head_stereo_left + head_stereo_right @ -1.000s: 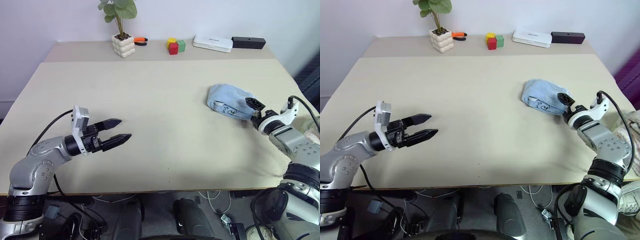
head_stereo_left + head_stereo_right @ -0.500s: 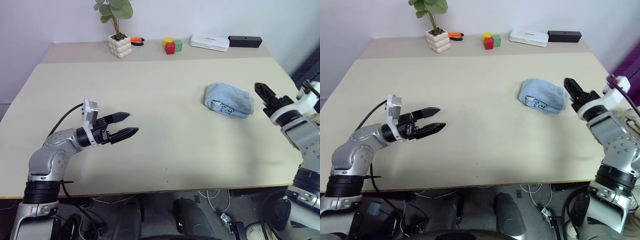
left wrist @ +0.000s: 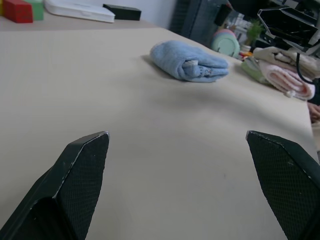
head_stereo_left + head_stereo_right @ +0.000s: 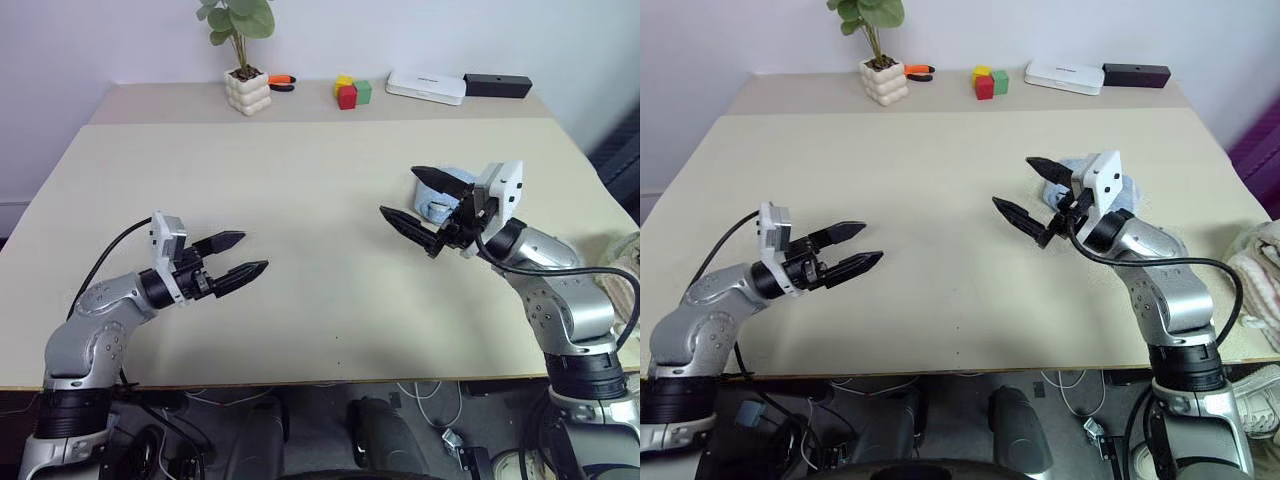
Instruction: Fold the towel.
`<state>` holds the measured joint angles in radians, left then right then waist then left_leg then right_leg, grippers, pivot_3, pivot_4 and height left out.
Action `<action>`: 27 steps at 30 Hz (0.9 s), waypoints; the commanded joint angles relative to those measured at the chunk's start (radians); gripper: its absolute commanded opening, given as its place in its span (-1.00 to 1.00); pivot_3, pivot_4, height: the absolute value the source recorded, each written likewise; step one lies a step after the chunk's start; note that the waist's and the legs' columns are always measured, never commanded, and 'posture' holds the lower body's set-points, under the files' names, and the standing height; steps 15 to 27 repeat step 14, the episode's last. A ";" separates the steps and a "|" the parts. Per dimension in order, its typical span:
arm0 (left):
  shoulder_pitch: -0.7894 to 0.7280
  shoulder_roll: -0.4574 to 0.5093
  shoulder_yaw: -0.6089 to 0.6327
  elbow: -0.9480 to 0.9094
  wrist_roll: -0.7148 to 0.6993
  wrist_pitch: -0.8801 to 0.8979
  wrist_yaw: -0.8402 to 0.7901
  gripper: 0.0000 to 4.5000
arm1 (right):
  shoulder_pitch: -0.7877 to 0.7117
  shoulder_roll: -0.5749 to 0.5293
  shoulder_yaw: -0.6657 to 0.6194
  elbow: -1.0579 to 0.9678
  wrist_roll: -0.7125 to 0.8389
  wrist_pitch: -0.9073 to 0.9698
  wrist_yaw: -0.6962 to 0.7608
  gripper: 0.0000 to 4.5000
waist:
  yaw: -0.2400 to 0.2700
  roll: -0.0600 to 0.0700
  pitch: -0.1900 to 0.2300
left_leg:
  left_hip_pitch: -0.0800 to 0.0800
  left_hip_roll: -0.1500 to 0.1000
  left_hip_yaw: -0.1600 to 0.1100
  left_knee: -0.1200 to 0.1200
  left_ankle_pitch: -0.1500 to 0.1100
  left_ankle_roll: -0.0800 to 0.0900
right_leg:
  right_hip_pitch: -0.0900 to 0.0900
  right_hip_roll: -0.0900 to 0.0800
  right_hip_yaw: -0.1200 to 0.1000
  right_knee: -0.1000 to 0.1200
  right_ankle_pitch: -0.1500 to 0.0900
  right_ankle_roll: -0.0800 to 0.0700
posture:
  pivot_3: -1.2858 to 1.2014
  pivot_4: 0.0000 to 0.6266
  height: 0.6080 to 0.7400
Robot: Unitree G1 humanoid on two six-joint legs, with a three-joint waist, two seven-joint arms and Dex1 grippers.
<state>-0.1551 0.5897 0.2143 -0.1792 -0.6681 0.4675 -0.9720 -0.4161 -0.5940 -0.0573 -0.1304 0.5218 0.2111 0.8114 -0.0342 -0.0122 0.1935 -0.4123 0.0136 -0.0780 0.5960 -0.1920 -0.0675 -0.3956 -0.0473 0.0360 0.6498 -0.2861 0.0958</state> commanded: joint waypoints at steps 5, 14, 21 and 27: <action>0.040 0.011 0.050 -0.047 -0.011 -0.032 0.015 1.00 | -0.086 0.052 0.010 0.118 -0.074 -0.083 0.033 0.98 | -0.002 0.000 0.000 | 0.000 0.000 0.000 -0.001 0.000 0.000 | 0.000 0.000 0.000 0.000 0.000 0.000 | 0.03 -0.52 1.00; 0.084 0.000 0.073 -0.089 -0.032 -0.040 0.038 1.00 | -0.109 0.062 0.007 0.153 -0.100 -0.092 0.069 0.98 | 0.000 0.000 0.000 | 0.001 0.000 0.000 0.000 0.000 0.000 | 0.000 0.000 0.000 0.001 0.000 0.000 | 0.03 -0.52 1.00; 0.084 0.000 0.073 -0.089 -0.032 -0.040 0.038 1.00 | -0.109 0.062 0.007 0.153 -0.100 -0.092 0.069 0.98 | 0.000 0.000 0.000 | 0.001 0.000 0.000 0.000 0.000 0.000 | 0.000 0.000 0.000 0.001 0.000 0.000 | 0.03 -0.52 1.00; 0.084 0.000 0.073 -0.089 -0.032 -0.040 0.038 1.00 | -0.109 0.062 0.007 0.153 -0.100 -0.092 0.069 0.98 | 0.000 0.000 0.000 | 0.001 0.000 0.000 0.000 0.000 0.000 | 0.000 0.000 0.000 0.001 0.000 0.000 | 0.03 -0.52 1.00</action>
